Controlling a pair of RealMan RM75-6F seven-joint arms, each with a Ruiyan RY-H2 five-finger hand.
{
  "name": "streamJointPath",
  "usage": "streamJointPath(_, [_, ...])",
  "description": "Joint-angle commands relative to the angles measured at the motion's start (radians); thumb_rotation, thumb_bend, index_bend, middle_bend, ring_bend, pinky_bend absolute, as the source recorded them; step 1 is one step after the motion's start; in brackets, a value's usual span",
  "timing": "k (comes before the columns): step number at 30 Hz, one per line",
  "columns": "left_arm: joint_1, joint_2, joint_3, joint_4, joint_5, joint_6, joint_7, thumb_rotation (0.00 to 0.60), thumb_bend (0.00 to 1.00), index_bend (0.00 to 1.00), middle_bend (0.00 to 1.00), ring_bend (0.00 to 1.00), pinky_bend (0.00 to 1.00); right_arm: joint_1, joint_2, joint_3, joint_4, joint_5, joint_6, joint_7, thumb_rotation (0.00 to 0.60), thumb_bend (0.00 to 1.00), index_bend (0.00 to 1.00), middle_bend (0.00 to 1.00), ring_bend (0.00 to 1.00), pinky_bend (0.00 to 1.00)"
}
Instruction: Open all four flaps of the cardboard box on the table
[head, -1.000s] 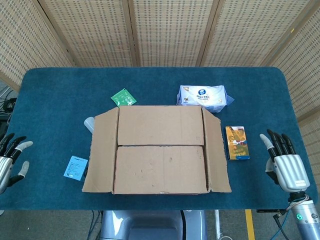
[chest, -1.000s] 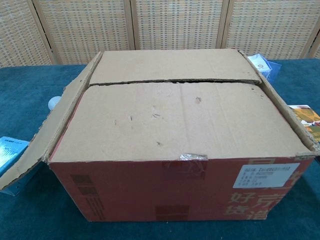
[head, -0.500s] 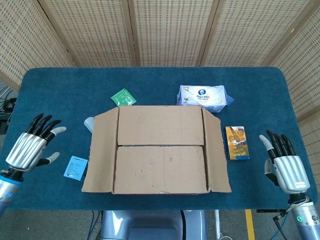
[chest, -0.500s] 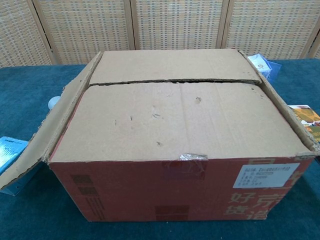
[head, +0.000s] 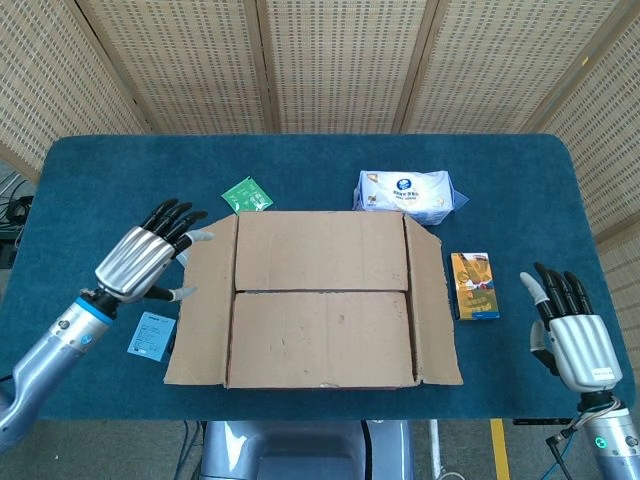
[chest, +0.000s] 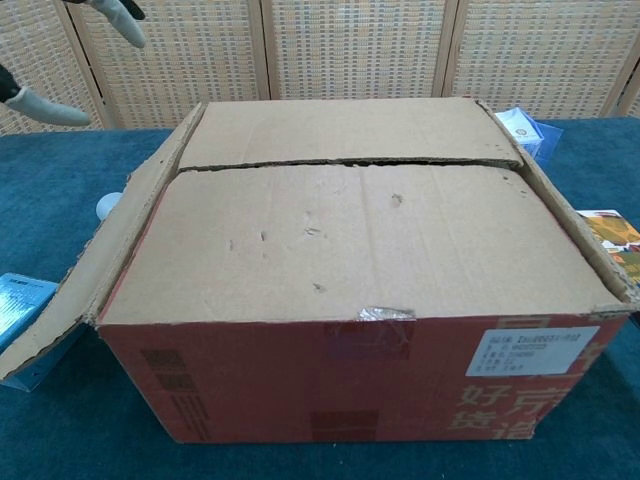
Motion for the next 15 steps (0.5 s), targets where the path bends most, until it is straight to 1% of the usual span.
streamJointPath(1, [-0.054, -0.037, -0.034, -0.030, -0.097, -0.053, 0.073, 0.298, 0.04, 0.22, 0.05, 0.00, 0.00, -0.002, 0.000, 0.000, -0.002, -0.003, 0.002, 0.000, 0.600, 0.81, 0.00, 0.00, 0.00, 0.00])
streamJointPath(3, [-0.074, -0.051, -0.041, -0.042, -0.146, -0.076, 0.108, 0.254, 0.02, 0.20, 0.01, 0.00, 0.00, -0.004, 0.001, -0.001, -0.004, -0.007, 0.004, 0.000, 0.600, 0.81, 0.00, 0.00, 0.00, 0.00])
streamJointPath(8, [-0.110, -0.094, -0.048, -0.050, -0.221, -0.091, 0.182, 0.249, 0.02, 0.12, 0.00, 0.00, 0.00, -0.009, 0.004, -0.002, -0.006, -0.012, 0.010, 0.004, 0.600, 0.81, 0.00, 0.00, 0.00, 0.00])
streamJointPath(12, [-0.149, -0.159, -0.046, -0.035, -0.275, -0.078, 0.284, 0.240, 0.06, 0.04, 0.00, 0.00, 0.00, -0.012, 0.005, -0.002, -0.005, -0.013, 0.012, 0.009, 0.600, 0.81, 0.00, 0.00, 0.00, 0.00])
streamJointPath(15, [-0.164, -0.185, -0.038, -0.031, -0.295, -0.069, 0.341, 0.245, 0.07, 0.02, 0.00, 0.00, 0.00, -0.014, 0.004, -0.002, -0.003, -0.014, 0.014, 0.012, 0.600, 0.81, 0.00, 0.00, 0.00, 0.00])
